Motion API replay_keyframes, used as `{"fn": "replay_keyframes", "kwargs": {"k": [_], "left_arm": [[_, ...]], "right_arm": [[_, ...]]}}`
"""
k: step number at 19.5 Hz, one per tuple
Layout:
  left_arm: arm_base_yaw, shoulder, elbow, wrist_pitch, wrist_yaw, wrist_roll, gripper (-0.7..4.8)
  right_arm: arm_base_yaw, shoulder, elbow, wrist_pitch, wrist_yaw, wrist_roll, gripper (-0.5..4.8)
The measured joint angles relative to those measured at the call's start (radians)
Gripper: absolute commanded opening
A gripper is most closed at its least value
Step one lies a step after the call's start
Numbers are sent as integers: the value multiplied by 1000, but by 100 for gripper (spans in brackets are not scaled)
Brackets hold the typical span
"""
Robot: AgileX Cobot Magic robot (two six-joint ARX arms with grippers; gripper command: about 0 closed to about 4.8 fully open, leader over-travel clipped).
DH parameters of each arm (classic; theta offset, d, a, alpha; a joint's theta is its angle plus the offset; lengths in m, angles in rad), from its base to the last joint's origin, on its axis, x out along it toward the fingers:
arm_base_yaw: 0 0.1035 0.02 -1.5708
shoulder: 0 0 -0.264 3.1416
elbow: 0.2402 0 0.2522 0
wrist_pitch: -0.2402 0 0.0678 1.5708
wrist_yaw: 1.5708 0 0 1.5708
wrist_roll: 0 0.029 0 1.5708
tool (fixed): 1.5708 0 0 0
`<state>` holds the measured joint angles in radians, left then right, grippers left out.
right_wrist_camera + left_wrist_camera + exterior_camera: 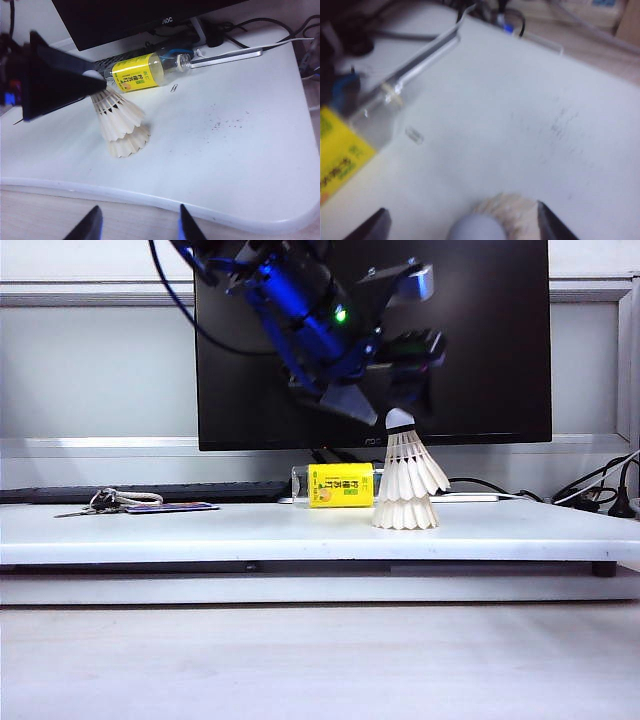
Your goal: Stack the badminton balls on the table vertically.
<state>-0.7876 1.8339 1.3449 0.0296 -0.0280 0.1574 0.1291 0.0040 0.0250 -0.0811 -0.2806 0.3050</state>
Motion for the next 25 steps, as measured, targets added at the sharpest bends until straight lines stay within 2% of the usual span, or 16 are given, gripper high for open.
{"fn": "replay_keyframes", "kwargs": {"k": [1, 2, 6, 7, 8, 11, 13, 16, 18, 19, 20, 23, 25], "left_arm": [[0, -3, 11, -8, 0, 0, 413], [0, -15, 33, -19, 0, 0, 419], [10, -93, 111, -73, -28, 4, 415], [18, -114, 125, -97, -46, 6, 394], [42, -163, 143, -143, -79, 7, 394], [105, -268, 146, -218, -93, 6, 388], [180, -373, 146, -309, -78, -6, 298], [332, -521, 148, -446, 16, -43, 297], [416, -607, 147, -544, 69, -46, 295], [441, -635, 146, -559, 88, -48, 224], [452, -702, 113, -565, 107, -55, 176], [451, -882, -15, -487, 117, -61, 173], [450, -1020, -95, -446, 117, -84, 151]], "right_arm": [[0, 0, 0, 0, 0, 0, 198], [0, 0, 0, 0, 0, 0, 198], [0, 0, 0, 0, 0, 0, 198], [0, 0, 0, 0, 0, 0, 198], [0, 0, 0, 0, 0, 0, 198], [0, 0, 0, 1, 0, 0, 198], [0, 0, 0, 2, 0, 0, 198], [0, 0, 0, 12, 1, 0, 198], [0, 0, 0, 11, 42, 0, 198], [0, 0, 0, 12, 51, -1, 198], [0, 0, 0, 11, 53, -1, 198], [0, 0, 0, 11, 53, 0, 198], [1, 0, 0, 11, 53, 0, 198]]}}
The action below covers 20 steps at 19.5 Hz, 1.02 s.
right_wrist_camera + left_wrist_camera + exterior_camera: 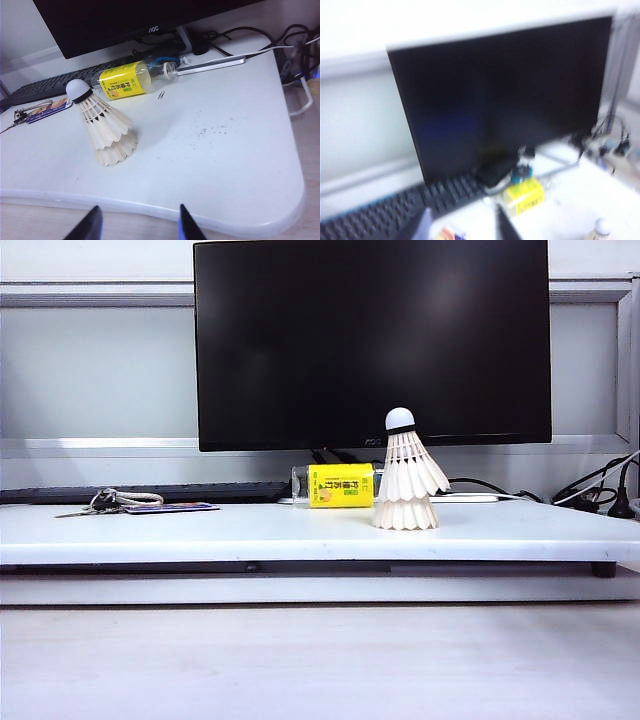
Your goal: Stack the badminton balls on the table vertically.
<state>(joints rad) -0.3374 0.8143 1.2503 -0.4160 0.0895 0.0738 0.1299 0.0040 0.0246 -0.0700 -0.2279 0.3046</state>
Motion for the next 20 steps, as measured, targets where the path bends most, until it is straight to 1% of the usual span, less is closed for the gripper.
{"fn": "replay_keyframes", "kwargs": {"k": [1, 3, 5, 6, 7, 9, 12, 13, 14, 15, 16, 20], "left_arm": [[0, -37, -31, 13, -9, -2, 142], [0, -150, -142, 5, -45, -13, 142], [0, -302, -300, -1, -78, -24, 141], [0, -345, -356, 16, -103, -26, 128], [0, -384, -409, 21, -113, -32, 88], [0, -467, -529, 47, -116, -60, 84], [0, -597, -734, 153, -117, -112, 76], [0, -621, -787, 156, -122, -129, 52], [0, -634, -813, 148, -126, -143, -8], [0, -647, -843, 146, -127, -156, -6], [0, -660, -870, 152, -128, -175, -6], [0, -658, -903, 155, -117, -183, -6]], "right_arm": [[0, 0, 0, 0, 0, 0, 198], [0, 0, 0, 0, 0, 0, 198], [0, 0, 0, -16, 0, 0, 198], [0, 0, 0, -22, 0, 0, 198], [0, 0, 0, -27, 0, 0, 198], [0, 0, 0, -29, -2, 0, 198], [0, 0, 0, -42, -10, 0, 197], [0, 0, 0, -51, -10, 0, 193], [0, 0, 0, -57, -10, 0, 142], [0, 0, 0, -67, -11, 0, 103], [0, 0, 0, -79, -11, -1, 103], [0, 0, 0, -82, -12, -2, 102]]}}
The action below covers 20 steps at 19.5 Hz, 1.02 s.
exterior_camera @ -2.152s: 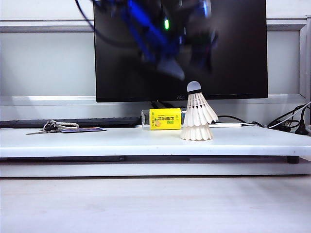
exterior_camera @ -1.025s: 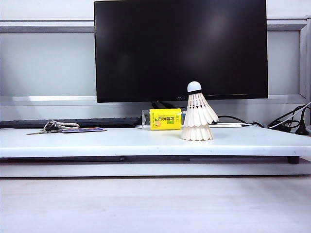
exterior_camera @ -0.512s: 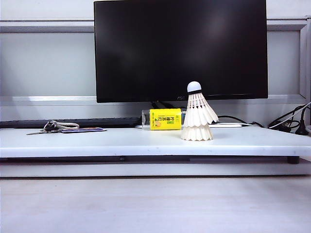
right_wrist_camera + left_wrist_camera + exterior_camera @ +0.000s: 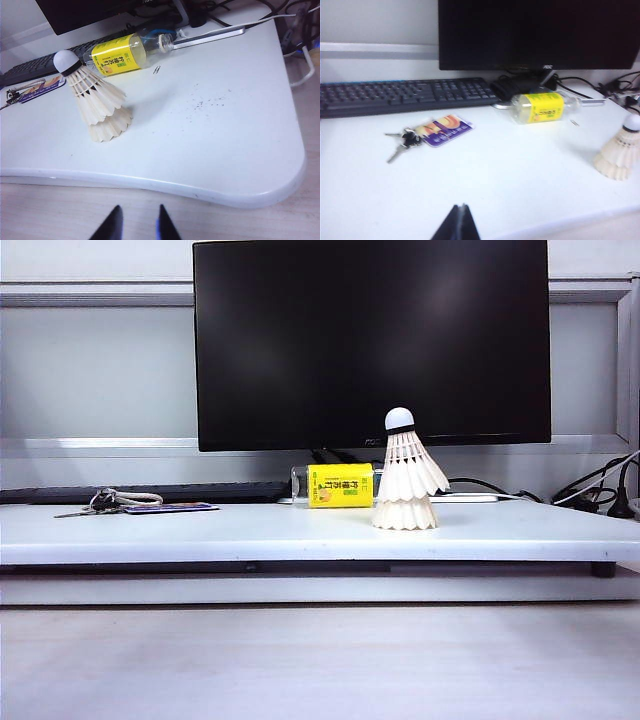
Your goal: Stack the badminton balls on the table vertically.
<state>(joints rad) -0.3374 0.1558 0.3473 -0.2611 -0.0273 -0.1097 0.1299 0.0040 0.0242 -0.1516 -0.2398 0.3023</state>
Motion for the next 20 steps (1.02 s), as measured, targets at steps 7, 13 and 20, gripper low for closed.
{"fn": "replay_keyframes", "kwargs": {"k": [7, 13, 20], "left_arm": [[0, 0, -121, 14, 52, -40, -6], [0, 0, -281, 200, 52, -113, -6], [0, 0, -340, 264, 120, -66, -6]], "right_arm": [[1, 0, -6, -22, -26, 0, 49], [1, 0, -7, -23, -26, 0, 7], [1, 0, -7, -23, -26, -71, 4]]}}
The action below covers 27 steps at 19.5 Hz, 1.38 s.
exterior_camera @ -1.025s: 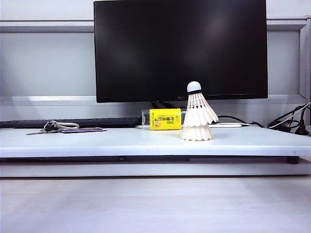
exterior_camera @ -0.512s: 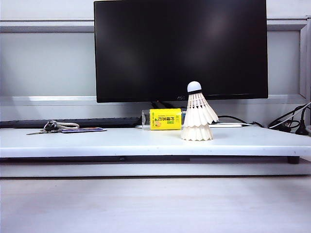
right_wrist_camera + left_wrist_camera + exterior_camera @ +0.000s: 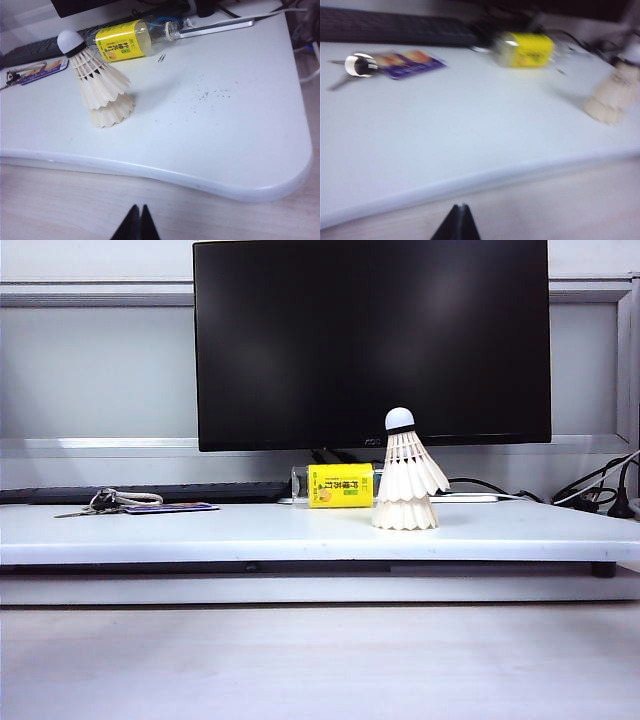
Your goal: Stack the badminton balls on the table vertically.
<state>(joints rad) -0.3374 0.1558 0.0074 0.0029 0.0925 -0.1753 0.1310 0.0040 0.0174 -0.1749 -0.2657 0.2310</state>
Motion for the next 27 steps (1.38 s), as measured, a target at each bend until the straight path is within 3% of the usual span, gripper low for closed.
{"fn": "replay_keyframes", "kwargs": {"k": [7, 13, 27], "left_arm": [[0, 0, 0, -28, 21, 35, -5], [0, 0, 0, -65, -25, 44, -5], [0, 0, 0, -67, -26, 44, -5]], "right_arm": [[0, 29, 0, -4, 60, -77, 14], [0, 109, -1, -7, 130, -82, 14], [0, 110, -2, -8, 154, -72, 8]]}}
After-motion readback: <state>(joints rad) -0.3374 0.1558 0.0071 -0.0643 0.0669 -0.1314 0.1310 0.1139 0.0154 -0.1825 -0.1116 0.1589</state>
